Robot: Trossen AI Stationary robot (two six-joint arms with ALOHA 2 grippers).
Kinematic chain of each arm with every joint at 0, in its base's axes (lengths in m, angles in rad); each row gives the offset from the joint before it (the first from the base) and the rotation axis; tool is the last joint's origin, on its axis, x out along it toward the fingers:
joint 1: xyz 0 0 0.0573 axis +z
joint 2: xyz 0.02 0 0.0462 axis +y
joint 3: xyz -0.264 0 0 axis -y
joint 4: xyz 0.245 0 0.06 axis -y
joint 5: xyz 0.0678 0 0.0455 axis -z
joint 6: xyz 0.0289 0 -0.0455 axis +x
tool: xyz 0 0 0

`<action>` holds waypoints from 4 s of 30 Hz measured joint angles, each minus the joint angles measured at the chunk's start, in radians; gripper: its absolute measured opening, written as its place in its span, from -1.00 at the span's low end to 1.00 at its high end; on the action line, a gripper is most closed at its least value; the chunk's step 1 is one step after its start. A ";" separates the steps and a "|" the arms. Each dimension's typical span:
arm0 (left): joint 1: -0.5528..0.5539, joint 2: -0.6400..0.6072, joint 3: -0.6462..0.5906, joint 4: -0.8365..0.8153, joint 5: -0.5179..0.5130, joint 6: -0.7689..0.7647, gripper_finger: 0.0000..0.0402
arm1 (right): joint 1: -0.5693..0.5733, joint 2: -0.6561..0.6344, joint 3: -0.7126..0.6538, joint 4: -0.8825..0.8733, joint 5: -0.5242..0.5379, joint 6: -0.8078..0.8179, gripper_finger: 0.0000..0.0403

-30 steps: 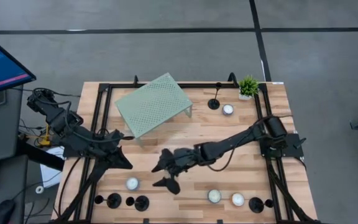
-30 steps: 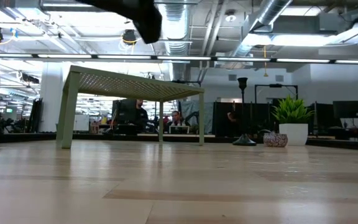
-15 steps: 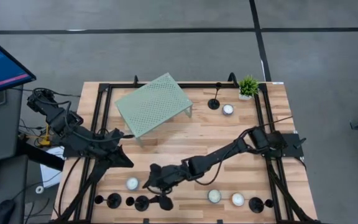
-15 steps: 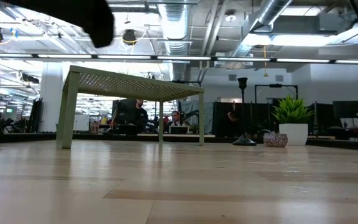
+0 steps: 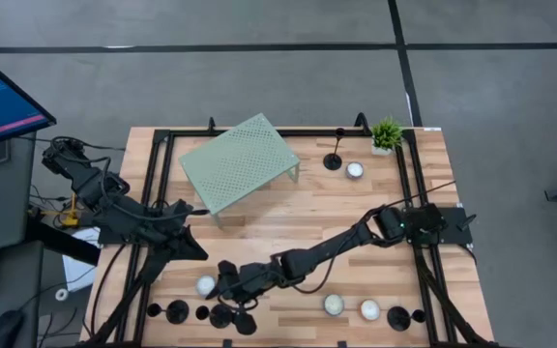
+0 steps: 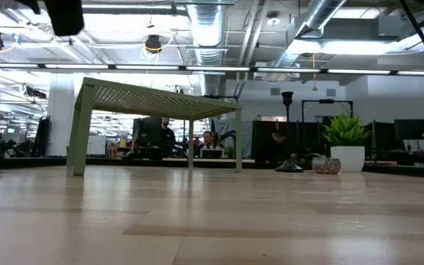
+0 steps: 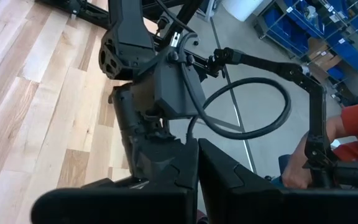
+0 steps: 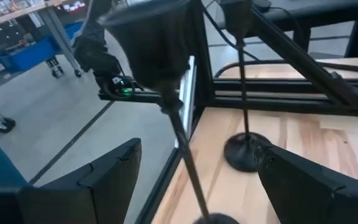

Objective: Pick & Place candle stick holders
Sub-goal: Put the black candle holder on the shelf

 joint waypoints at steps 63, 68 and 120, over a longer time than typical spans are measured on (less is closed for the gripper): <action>0.000 0.000 -0.001 0.028 -0.026 0.000 -0.95 | 0.008 0.056 0.006 0.121 -0.006 -0.057 -0.95; 0.000 0.000 -0.001 0.030 -0.026 0.000 -0.95 | 0.005 0.056 0.006 0.124 -0.006 -0.011 -0.96; 0.000 -0.131 0.000 0.367 -0.380 0.603 -0.98 | -0.871 -0.409 -0.017 -0.336 -0.087 -0.315 -1.00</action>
